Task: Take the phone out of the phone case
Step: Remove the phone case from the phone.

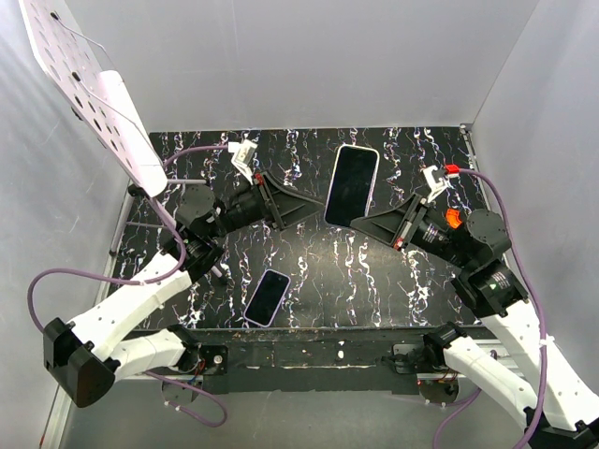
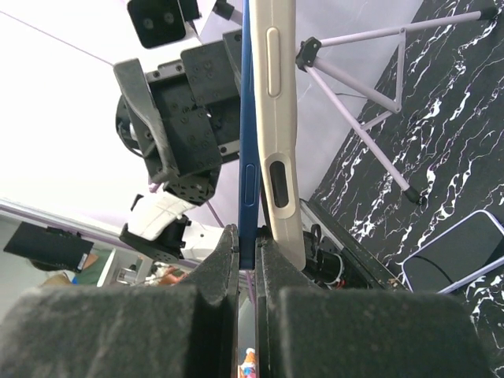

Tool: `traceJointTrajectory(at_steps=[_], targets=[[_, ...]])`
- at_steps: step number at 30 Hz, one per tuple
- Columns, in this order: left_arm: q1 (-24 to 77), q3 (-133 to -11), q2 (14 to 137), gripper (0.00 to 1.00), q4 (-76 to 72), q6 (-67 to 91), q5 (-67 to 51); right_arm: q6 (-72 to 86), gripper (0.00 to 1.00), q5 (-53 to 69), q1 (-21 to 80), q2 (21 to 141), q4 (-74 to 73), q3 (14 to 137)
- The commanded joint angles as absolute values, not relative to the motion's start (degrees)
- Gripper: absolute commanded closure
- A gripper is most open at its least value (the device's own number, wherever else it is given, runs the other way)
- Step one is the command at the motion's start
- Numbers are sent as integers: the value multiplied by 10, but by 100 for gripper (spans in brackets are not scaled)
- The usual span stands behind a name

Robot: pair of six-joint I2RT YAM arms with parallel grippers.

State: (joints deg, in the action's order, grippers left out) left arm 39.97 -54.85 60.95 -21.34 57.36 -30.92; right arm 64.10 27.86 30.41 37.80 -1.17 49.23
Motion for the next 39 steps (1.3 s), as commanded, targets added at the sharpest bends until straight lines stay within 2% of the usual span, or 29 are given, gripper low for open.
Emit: traceJointTrajectory(at_steps=[1, 4, 11, 25, 32, 39], targets=[[399, -531, 620, 36, -242, 577, -337, 678, 99, 258, 298, 367, 62, 508], [398, -519, 634, 34, -288, 611, -359, 698, 99, 249, 295, 359, 82, 491], [410, -476, 649, 36, -358, 666, -362, 714, 99, 234, 293, 348, 90, 481], [429, -489, 685, 56, -354, 662, -351, 727, 99, 238, 292, 342, 103, 465], [429, -493, 693, 61, -351, 657, -338, 736, 99, 240, 292, 337, 113, 455], [429, -507, 711, 62, -359, 673, -323, 734, 99, 243, 292, 337, 109, 450]])
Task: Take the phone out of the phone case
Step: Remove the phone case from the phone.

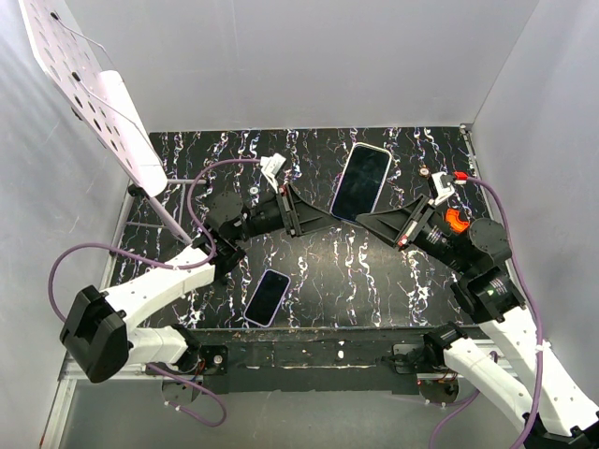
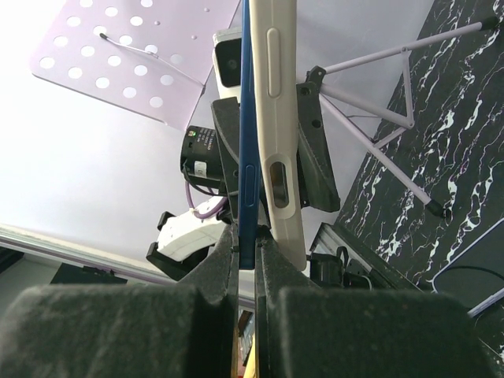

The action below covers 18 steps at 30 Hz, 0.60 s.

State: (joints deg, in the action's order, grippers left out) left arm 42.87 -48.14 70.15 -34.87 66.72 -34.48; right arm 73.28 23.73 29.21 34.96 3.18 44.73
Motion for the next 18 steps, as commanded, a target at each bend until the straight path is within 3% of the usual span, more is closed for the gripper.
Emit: traceJointTrajectory(at_steps=[1, 6, 11, 16, 18], targets=[[429, -508, 715, 61, -360, 676, -321, 734, 99, 243, 292, 337, 109, 447], [429, -520, 727, 66, -346, 685, -300, 727, 99, 243, 292, 338, 100, 445], [426, -531, 728, 78, -301, 668, -268, 708, 99, 237, 292, 333, 66, 445], [409, -555, 718, 100, -197, 612, -218, 707, 99, 242, 292, 327, 61, 425], [402, -569, 719, 100, -155, 591, -198, 708, 99, 246, 293, 327, 63, 417]])
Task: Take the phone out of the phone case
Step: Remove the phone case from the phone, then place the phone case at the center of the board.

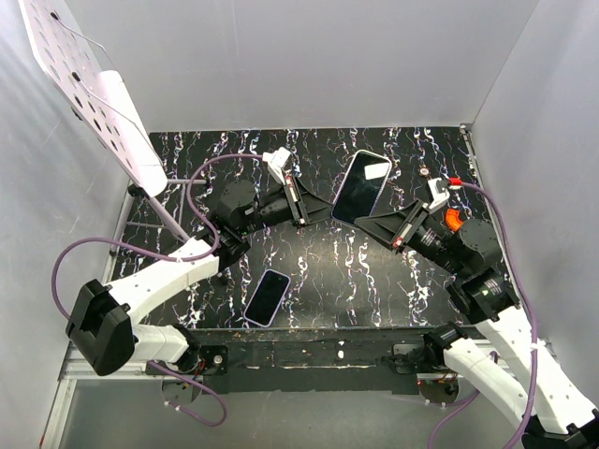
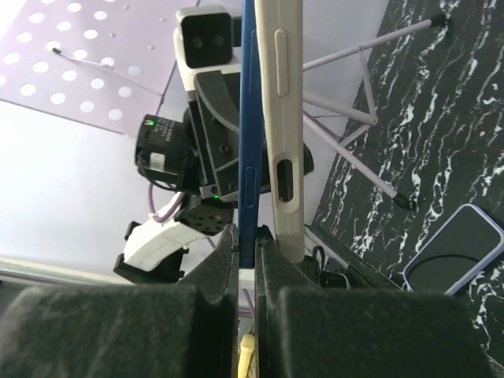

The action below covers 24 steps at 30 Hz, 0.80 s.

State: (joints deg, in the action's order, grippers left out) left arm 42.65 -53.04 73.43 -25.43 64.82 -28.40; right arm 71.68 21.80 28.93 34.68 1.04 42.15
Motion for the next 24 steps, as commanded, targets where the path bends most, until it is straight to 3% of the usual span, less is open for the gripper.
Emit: traceJointTrajectory(at_steps=[1, 8, 12, 18, 24], targets=[[398, -576, 721, 100, -125, 581, -180, 708, 99, 248, 292, 328, 63, 412], [367, -604, 748, 100, 57, 545, -53, 708, 99, 271, 292, 329, 62, 375], [353, -580, 780, 100, 33, 550, -46, 700, 99, 268, 292, 314, 41, 357], [340, -592, 859, 100, 18, 575, -76, 609, 99, 198, 292, 272, -125, 413], [331, -600, 926, 100, -25, 606, -47, 608, 99, 180, 291, 243, -146, 411]])
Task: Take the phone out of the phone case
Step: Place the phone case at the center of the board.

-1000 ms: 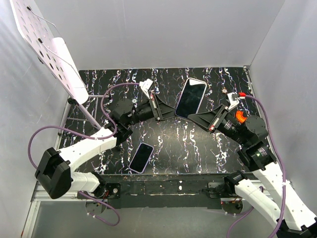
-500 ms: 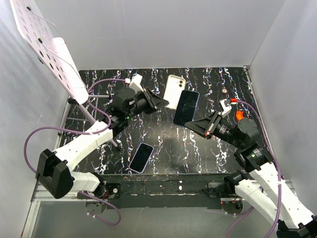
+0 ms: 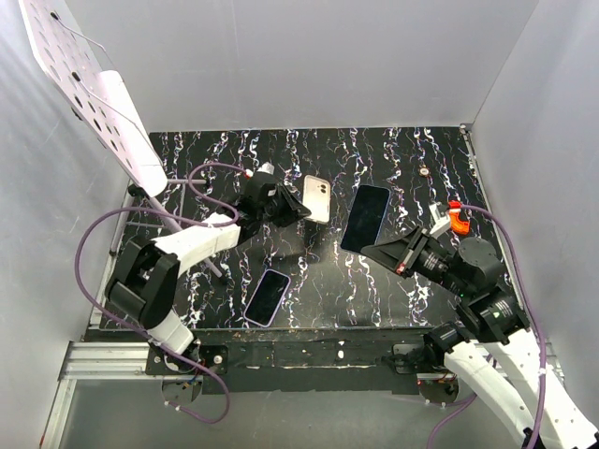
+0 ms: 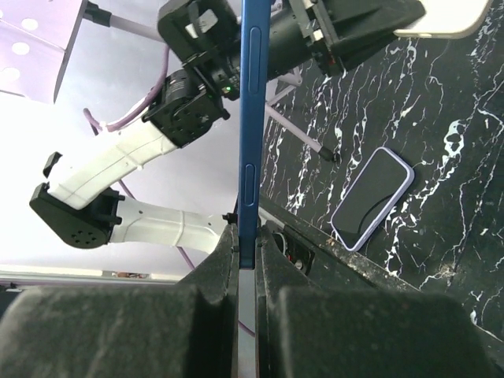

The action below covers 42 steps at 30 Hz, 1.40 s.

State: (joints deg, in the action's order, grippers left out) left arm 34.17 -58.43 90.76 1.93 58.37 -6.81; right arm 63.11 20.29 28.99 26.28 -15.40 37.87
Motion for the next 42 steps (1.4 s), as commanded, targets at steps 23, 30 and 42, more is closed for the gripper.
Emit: traceJointTrajectory(at_steps=[23, 30, 42], targets=[[160, -993, 1345, 100, -49, 591, -276, 578, 99, 139, 291, 217, -225, 453], [148, -1049, 1387, 100, -19, 600, -268, 575, 99, 138, 291, 225, -221, 450], [140, -1020, 1329, 39, 62, 605, -239, 583, 99, 142, 291, 225, -208, 422]])
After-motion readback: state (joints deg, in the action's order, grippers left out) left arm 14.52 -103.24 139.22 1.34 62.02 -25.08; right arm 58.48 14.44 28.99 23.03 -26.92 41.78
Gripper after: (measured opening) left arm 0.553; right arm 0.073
